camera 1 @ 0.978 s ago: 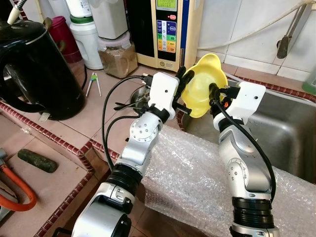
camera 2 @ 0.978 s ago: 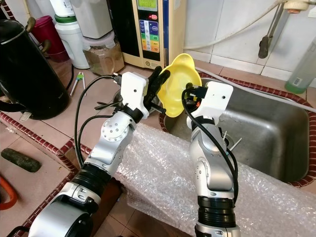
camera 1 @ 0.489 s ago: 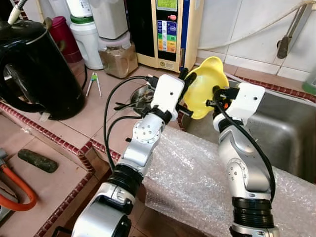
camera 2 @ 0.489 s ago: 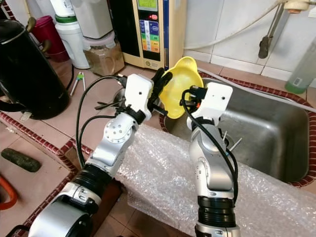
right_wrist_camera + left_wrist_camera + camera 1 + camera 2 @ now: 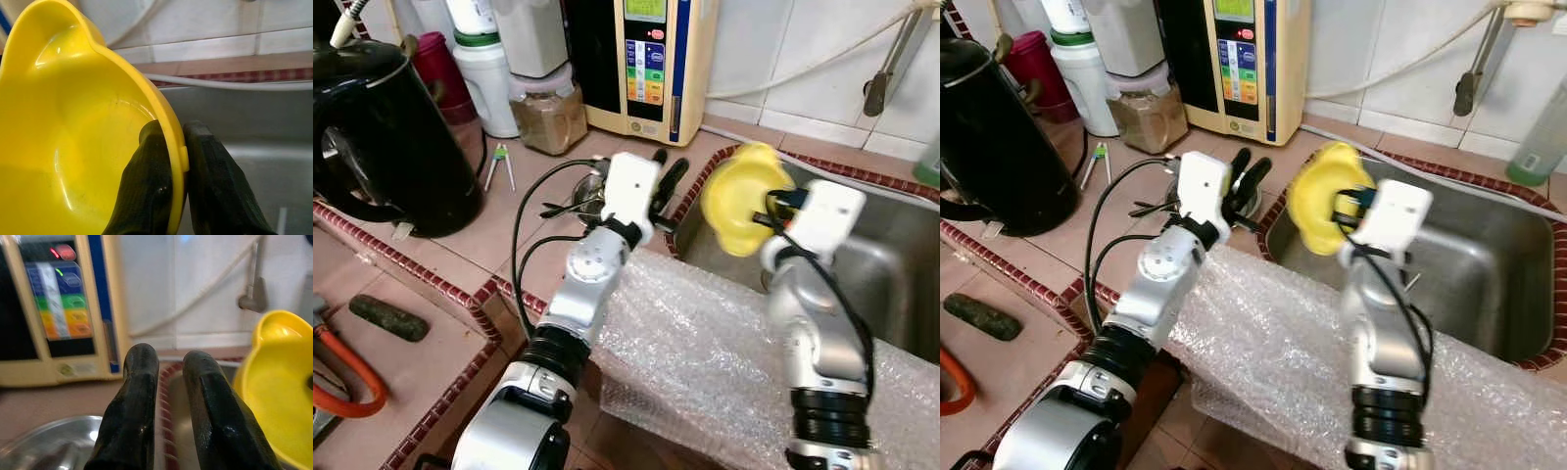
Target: Kitchen organization
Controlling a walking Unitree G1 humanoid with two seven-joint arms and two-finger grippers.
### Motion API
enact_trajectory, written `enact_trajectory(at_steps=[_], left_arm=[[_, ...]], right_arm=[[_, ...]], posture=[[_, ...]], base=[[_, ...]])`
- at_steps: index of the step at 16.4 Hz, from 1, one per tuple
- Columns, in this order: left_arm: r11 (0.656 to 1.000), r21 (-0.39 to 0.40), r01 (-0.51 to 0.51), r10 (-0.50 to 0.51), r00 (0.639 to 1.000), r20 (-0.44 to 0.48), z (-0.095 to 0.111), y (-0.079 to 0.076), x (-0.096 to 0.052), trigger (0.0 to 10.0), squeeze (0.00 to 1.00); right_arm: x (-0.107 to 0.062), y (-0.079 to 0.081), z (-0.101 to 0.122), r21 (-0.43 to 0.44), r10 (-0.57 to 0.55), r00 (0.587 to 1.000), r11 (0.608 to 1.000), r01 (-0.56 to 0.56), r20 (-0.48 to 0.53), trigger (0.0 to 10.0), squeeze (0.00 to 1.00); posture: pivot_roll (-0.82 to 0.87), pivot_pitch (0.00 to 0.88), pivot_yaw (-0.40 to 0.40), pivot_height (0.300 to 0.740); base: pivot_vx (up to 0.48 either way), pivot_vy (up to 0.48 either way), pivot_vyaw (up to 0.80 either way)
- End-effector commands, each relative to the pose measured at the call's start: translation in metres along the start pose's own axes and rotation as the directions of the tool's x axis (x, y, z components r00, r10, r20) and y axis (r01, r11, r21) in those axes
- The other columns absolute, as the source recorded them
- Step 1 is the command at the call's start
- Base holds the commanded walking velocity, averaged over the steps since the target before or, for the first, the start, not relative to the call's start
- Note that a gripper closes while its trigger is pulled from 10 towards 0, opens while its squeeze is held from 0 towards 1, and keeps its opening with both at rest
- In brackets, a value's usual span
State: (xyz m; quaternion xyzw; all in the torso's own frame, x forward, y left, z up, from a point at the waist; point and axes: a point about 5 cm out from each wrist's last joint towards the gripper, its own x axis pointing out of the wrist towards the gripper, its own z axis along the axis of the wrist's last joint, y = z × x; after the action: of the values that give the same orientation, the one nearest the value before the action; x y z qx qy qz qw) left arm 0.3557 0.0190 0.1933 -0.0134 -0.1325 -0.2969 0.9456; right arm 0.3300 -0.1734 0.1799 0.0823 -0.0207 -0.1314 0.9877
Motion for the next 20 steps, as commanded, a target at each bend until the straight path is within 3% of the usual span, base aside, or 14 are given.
enact_trajectory(at_steps=[1,3,5,9,11,12,20], left_arm=[[0.994,-0.062,0.090,-0.092,0.995,-0.033,-0.002,-0.011,-0.001,10.0,1.00],[0.960,-0.121,0.251,-0.266,0.955,-0.133,-0.017,-0.025,-0.010,10.0,1.00],[0.936,-0.186,0.298,-0.329,0.928,-0.173,-0.023,-0.029,-0.016,10.0,1.00],[0.892,-0.202,0.404,-0.448,0.850,-0.278,-0.034,-0.035,-0.031,10.0,1.00],[0.894,-0.183,0.409,-0.447,0.844,-0.297,-0.033,-0.033,-0.032,10.0,1.00],[0.901,-0.170,0.399,-0.433,0.849,-0.302,-0.032,-0.031,-0.032,10.0,1.00],[0.916,-0.150,0.372,-0.401,0.858,-0.320,-0.033,-0.026,-0.032,10.0,1.00]], right_arm=[[0.004,0.002,0.001,-0.019,-0.023,1.000,1.000,0.023,0.003,0.0,0.00],[0.010,-0.012,-0.004,-0.064,-0.115,0.993,0.991,0.115,0.002,0.0,0.00],[0.014,-0.023,-0.006,-0.081,-0.183,0.983,0.980,0.183,0.001,0.0,0.00],[0.022,-0.043,-0.015,-0.074,-0.291,0.957,0.954,0.289,-0.010,0.0,0.00],[0.024,-0.046,-0.023,-0.098,-0.327,0.944,0.942,0.321,-0.046,0.0,0.00],[0.024,-0.047,-0.025,-0.082,-0.338,0.939,0.939,0.334,-0.054,10.0,1.00],[0.018,-0.060,-0.034,-0.086,-0.388,0.918,0.920,0.382,-0.076,10.0,1.00]], posture=[[-0.14,0.078,0.078,0.740],[-0.13,0.083,0.077,0.740],[-0.13,0.084,0.076,0.740],[-0.13,0.084,0.076,0.740],[-0.12,0.082,0.076,0.740],[-0.12,0.080,0.075,0.740],[-0.13,0.068,0.083,0.740]], base=[[0.000,0.000,0.00],[0.000,0.000,0.00],[0.000,0.000,0.00],[0.000,0.000,0.00],[0.000,0.000,0.00],[0.000,0.000,0.00],[0.000,0.000,0.00]])
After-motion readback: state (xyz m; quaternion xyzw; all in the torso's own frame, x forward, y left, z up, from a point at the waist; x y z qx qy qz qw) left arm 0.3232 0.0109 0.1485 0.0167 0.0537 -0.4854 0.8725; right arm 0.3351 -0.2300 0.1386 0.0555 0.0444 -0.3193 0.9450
